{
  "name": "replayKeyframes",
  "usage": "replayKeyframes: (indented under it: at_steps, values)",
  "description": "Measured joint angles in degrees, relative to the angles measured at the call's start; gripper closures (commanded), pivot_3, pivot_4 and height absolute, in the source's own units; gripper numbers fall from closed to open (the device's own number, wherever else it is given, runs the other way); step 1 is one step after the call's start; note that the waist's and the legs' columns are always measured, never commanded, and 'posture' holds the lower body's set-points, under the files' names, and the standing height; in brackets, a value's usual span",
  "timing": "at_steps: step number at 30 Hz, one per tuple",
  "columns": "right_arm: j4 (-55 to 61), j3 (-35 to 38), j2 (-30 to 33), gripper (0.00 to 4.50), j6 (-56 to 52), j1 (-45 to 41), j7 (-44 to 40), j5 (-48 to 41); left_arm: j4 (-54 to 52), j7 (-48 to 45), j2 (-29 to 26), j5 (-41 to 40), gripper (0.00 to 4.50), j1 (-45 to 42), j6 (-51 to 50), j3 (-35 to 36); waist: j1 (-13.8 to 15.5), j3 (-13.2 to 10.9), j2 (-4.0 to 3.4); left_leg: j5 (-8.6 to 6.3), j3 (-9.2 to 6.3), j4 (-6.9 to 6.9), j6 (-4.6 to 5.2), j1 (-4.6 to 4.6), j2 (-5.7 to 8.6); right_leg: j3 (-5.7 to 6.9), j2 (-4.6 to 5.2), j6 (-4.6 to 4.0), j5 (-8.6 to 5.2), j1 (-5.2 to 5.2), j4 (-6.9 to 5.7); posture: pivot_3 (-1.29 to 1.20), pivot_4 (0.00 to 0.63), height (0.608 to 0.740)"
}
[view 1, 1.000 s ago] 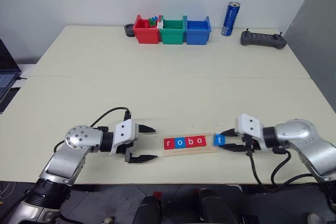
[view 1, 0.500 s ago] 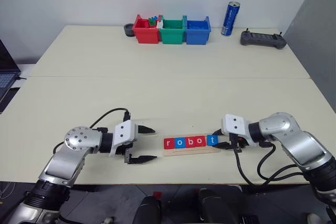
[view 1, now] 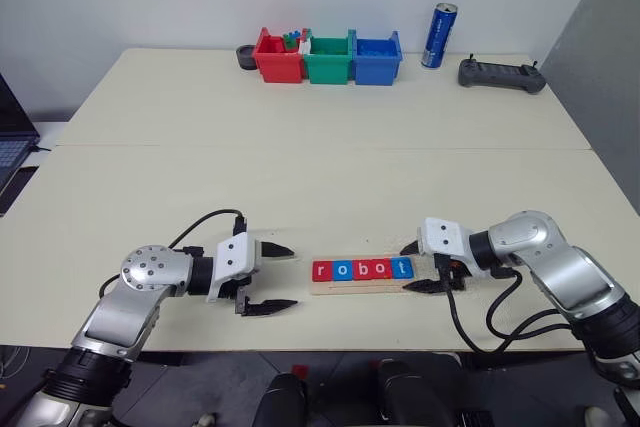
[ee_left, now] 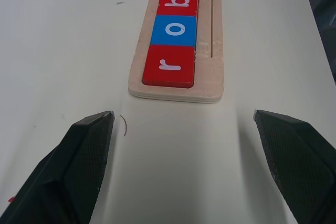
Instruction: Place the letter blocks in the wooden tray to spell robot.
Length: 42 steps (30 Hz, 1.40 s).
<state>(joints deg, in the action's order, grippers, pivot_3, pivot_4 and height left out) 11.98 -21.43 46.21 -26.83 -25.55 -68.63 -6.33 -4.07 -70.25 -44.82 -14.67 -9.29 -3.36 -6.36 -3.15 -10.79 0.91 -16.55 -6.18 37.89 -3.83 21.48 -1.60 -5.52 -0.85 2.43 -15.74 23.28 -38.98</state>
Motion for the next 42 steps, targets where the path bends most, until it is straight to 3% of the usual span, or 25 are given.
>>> replayKeyframes:
  at_steps: [1, 6, 7, 9, 14, 20, 42]
  values:
    - [0.0, 0.0, -0.1, 0.05, -0.2, 0.0, 0.0, -0.1, 0.0, 0.1, 0.0, 0.0, 0.00, 0.0, 0.0, 0.0, 0.0, 0.0, 0.00, 0.00, 0.00, 0.00, 0.00, 0.00, 0.00, 0.00, 0.00, 0.00, 0.00, 0.00, 0.00, 0.00, 0.150, 0.740]
    - [2.6, 2.4, -0.4, 0.05, -5.2, -1.2, -0.1, -3.8, 0.0, 0.9, 0.0, 0.1, 0.00, 0.0, 0.0, 0.0, 0.0, 0.0, -0.02, 0.00, -0.02, 0.00, 0.00, 0.01, 0.00, 0.01, 0.00, -0.01, 0.00, 0.00, -0.01, 0.00, 0.150, 0.740]
    - [4.0, 3.4, 0.0, 0.21, -6.3, -1.6, -0.1, -4.8, 0.0, 0.9, 0.0, 0.1, 0.00, 0.0, 0.0, 0.0, 0.0, 0.0, -0.02, 0.00, -0.02, 0.00, 0.00, 0.01, 0.00, 0.01, 0.00, -0.01, 0.00, 0.00, -0.01, 0.00, 0.150, 0.740]
    - [6.5, 5.0, 0.9, 0.65, -7.2, -1.9, 0.0, -5.9, -0.1, 1.0, 0.1, 0.1, 0.00, 0.0, 0.0, 0.0, 0.0, 0.0, -0.02, 0.00, -0.03, 0.00, 0.00, 0.01, 0.00, 0.02, 0.00, 0.00, 0.00, 0.00, 0.00, 0.00, 0.150, 0.740]
    - [6.8, 4.6, 5.6, 2.39, -3.8, 1.7, 0.4, -2.5, -0.1, 1.0, 0.1, 0.1, 0.00, 0.0, 0.0, -0.1, 0.3, 0.0, -0.01, 0.00, 0.00, 0.01, 0.00, 0.03, 0.02, 0.01, 0.03, 0.01, 0.00, 0.02, 0.02, 0.00, 0.150, 0.740]
    - [5.5, 3.3, 5.4, 4.48, -1.4, 2.3, 1.5, 1.1, -0.1, 1.0, 0.2, 0.2, 0.00, -1.1, -0.3, -0.3, -0.1, 0.0, -0.02, 0.00, 0.00, -0.01, 0.00, -0.01, -0.02, 0.01, -0.01, 0.01, -0.01, 0.02, -0.02, 0.00, 0.150, 0.740]
    - [5.1, -0.1, 1.1, 4.48, -1.7, 0.0, 1.5, 3.0, -2.4, 2.0, 0.7, 0.1, 0.00, -2.3, -3.9, -0.2, 0.0, 0.0, -0.02, 0.00, -0.01, 0.01, 0.00, 0.01, 0.00, 0.02, 0.01, 0.00, 0.00, 0.02, -0.01, 0.00, 0.150, 0.740]
